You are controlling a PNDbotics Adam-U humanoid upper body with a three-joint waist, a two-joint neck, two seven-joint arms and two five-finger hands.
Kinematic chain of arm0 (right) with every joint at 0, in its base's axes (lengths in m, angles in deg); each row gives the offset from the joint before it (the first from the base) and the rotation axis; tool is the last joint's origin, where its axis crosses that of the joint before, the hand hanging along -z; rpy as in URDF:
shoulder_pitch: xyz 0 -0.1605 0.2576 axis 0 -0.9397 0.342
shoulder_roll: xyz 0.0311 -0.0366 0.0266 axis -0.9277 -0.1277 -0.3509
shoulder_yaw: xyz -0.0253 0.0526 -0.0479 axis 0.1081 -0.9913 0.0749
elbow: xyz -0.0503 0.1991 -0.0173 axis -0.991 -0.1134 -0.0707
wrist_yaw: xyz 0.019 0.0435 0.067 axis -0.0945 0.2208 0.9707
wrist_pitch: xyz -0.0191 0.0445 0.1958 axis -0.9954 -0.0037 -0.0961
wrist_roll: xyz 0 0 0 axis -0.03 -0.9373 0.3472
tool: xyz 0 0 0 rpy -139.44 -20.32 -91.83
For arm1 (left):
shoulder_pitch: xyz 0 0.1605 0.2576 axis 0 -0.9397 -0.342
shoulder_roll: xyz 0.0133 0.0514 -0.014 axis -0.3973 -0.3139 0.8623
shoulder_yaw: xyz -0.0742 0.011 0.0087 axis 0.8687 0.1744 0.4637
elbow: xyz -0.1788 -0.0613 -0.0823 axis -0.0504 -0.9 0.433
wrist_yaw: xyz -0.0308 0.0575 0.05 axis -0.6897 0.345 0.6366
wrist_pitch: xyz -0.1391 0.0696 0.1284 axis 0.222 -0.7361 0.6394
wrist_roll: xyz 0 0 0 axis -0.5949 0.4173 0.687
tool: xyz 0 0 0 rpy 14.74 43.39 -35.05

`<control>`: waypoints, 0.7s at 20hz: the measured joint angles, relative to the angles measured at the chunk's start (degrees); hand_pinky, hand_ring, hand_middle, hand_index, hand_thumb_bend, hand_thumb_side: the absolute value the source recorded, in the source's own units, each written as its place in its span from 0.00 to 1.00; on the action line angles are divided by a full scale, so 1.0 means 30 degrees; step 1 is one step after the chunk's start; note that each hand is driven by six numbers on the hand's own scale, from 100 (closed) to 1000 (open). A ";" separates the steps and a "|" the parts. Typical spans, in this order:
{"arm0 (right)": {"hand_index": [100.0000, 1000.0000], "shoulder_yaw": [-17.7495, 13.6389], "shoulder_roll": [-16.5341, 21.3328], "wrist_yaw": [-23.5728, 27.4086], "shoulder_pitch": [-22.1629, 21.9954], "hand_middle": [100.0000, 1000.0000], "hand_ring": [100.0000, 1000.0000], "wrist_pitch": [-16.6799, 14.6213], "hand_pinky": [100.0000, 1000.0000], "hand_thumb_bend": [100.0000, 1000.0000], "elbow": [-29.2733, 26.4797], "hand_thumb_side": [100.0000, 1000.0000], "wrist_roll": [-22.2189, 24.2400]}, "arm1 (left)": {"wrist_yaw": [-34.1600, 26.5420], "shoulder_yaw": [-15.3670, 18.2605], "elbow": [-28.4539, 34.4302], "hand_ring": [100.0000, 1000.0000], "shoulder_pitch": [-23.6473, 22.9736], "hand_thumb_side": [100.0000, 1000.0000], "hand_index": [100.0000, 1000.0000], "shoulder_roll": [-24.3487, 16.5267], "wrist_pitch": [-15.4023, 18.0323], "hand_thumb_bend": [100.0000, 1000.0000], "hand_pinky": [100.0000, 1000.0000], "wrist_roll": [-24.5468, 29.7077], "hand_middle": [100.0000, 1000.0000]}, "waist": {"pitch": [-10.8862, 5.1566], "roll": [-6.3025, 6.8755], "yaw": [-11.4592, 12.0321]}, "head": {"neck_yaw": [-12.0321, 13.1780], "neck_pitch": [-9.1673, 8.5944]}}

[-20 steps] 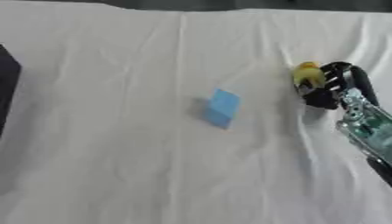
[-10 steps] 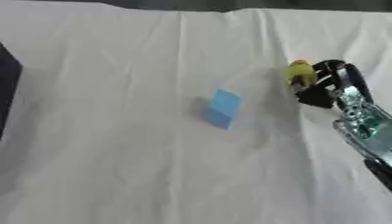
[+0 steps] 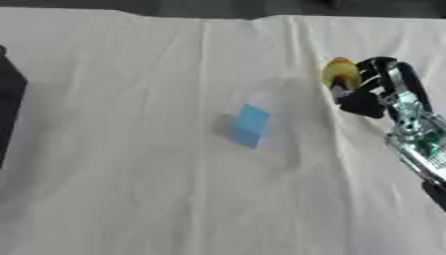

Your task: Pick up the objects with one hand, pass them to the other hand, and then place them into the box on the other side of the table.

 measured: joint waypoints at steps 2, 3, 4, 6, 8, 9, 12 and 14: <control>0.44 0.0010 0.0185 0.0145 -0.0059 0.22 0.45 -0.0016 0.09 0.00 -0.0759 0.00 -0.0017 | 0.0007 0.0009 0.0001 0.77 -0.0037 0.59 0.73 -0.0005 -0.0026 0.00 0.69 0.0005 0.78 | -0.0367 0.0103 -0.0114 | 0.0151 0.0160; 0.44 0.0081 0.0252 0.0233 -0.0041 0.22 0.45 -0.0091 0.08 0.00 -0.0973 0.00 -0.0091 | 0.0018 0.0023 0.0002 0.77 -0.0088 0.58 0.73 -0.0007 -0.0054 0.00 0.69 0.0001 0.78 | -0.0500 0.0159 -0.0182 | 0.0233 0.0264; 0.44 0.0193 0.0256 0.0309 0.0010 0.22 0.44 -0.0237 0.07 0.00 -0.1115 0.00 -0.0238 | 0.0026 0.0057 0.0003 0.77 -0.0134 0.58 0.73 -0.0009 -0.0085 0.00 0.69 -0.0004 0.78 | -0.0595 0.0226 -0.0261 | 0.0334 0.0346; 0.44 0.0556 0.0256 0.0388 0.0015 0.22 0.44 -0.0697 0.05 0.00 -0.1260 0.00 -0.0698 | 0.0041 0.0143 0.0009 0.77 -0.0140 0.57 0.73 -0.0026 -0.0167 0.00 0.69 -0.0013 0.78 | -0.0773 0.0384 -0.0383 | 0.0532 0.0523; 0.44 0.1023 0.0256 0.0278 0.0015 0.22 0.43 -0.1179 0.05 0.00 -0.1270 0.00 -0.1202 | 0.0094 0.0265 0.0085 0.77 -0.0137 0.56 0.73 -0.0161 -0.0244 0.00 0.69 -0.0026 0.78 | -0.1067 0.0543 -0.0525 | 0.0743 0.0710; 0.44 0.1243 0.0256 0.0120 0.0016 0.22 0.43 -0.1358 0.05 0.00 -0.1272 0.00 -0.1392 | 0.0132 0.0340 0.0151 0.77 -0.0118 0.56 0.73 -0.0256 -0.0294 0.00 0.69 -0.0025 0.78 | -0.1230 0.0618 -0.0581 | 0.0837 0.0785; 0.44 0.1830 0.0204 -0.0687 0.0233 0.22 0.43 -0.1626 0.06 0.00 -0.1277 0.00 -0.1663 | 0.0333 0.0575 0.0269 0.77 0.0219 0.54 0.74 -0.0608 -0.0358 0.00 0.69 0.0055 0.78 | -0.1518 0.0832 -0.0725 | 0.1035 0.1042; 0.44 0.2180 -0.0121 -0.1340 0.0535 0.22 0.43 -0.1626 0.06 0.00 -0.1279 0.00 -0.1663 | 0.0546 0.0656 0.0325 0.77 0.0594 0.53 0.74 -0.0879 -0.0330 0.00 0.70 0.0256 0.79 | -0.1680 0.0971 -0.0804 | 0.1138 0.1244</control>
